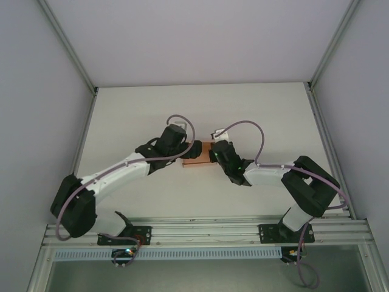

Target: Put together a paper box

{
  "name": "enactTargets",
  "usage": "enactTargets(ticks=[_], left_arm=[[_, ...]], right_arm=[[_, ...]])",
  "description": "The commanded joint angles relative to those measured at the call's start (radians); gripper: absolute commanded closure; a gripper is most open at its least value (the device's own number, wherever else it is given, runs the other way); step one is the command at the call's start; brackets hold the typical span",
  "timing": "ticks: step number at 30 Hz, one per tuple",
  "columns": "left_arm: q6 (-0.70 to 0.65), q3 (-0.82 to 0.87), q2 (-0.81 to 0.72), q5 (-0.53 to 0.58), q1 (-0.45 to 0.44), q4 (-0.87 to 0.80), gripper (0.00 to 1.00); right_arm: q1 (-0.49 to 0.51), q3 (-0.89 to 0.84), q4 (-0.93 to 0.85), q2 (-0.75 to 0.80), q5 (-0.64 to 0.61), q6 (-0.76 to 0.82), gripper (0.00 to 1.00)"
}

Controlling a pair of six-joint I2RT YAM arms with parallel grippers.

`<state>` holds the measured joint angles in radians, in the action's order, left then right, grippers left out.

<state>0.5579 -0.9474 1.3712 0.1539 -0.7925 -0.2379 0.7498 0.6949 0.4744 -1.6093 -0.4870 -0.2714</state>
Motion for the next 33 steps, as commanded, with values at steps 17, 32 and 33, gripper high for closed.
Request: enactTargets(ticks=[17,32,33], left_arm=[[0.174,-0.003,0.186,-0.328,0.261,0.086,0.11],[0.249,0.1,0.349,-0.441,0.27,0.254,0.46],[0.249,0.108,0.351,-0.446,0.271,0.263,0.48]], right_arm=[[0.026,-0.064,0.007,-0.012,0.024,0.03,0.85],[0.066,-0.104,-0.139,0.12,0.095,-0.016,0.52],[0.066,-0.115,-0.158,0.146,0.109,-0.017,0.44]])
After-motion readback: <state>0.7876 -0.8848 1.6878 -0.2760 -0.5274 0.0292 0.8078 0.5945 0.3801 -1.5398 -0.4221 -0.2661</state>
